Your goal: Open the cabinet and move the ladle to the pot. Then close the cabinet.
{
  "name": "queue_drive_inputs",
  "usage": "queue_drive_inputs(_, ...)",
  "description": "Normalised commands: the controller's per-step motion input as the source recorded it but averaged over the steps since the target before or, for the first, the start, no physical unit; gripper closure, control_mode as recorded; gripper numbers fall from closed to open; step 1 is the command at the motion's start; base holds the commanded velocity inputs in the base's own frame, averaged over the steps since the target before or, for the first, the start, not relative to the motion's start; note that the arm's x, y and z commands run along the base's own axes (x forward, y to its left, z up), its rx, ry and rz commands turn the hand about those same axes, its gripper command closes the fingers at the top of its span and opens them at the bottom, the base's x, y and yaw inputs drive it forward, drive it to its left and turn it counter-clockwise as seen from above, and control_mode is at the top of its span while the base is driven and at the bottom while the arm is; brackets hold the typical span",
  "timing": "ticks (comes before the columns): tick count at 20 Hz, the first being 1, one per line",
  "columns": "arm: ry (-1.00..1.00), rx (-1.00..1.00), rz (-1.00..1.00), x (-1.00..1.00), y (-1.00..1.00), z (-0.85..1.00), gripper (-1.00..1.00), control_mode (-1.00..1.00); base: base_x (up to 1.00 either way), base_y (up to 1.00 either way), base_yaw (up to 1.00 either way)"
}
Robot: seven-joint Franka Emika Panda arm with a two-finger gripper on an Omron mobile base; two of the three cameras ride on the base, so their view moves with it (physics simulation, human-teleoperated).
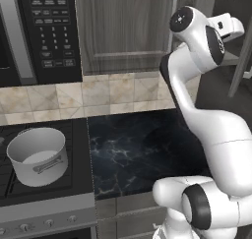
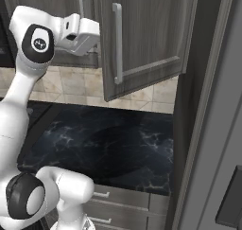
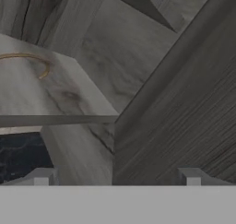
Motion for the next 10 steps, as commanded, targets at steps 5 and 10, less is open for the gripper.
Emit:
queue_drive_inputs(5,0.01,-0.04,-0.04,0.00,-0.34,0.00,-1.00,-1.00,0.00,0.00,0.00)
queue_drive_inputs(10,0.00,-0.05,-0.05,0.00,-0.30,0.00,-1.00,-1.00,0.00,0.00,0.00)
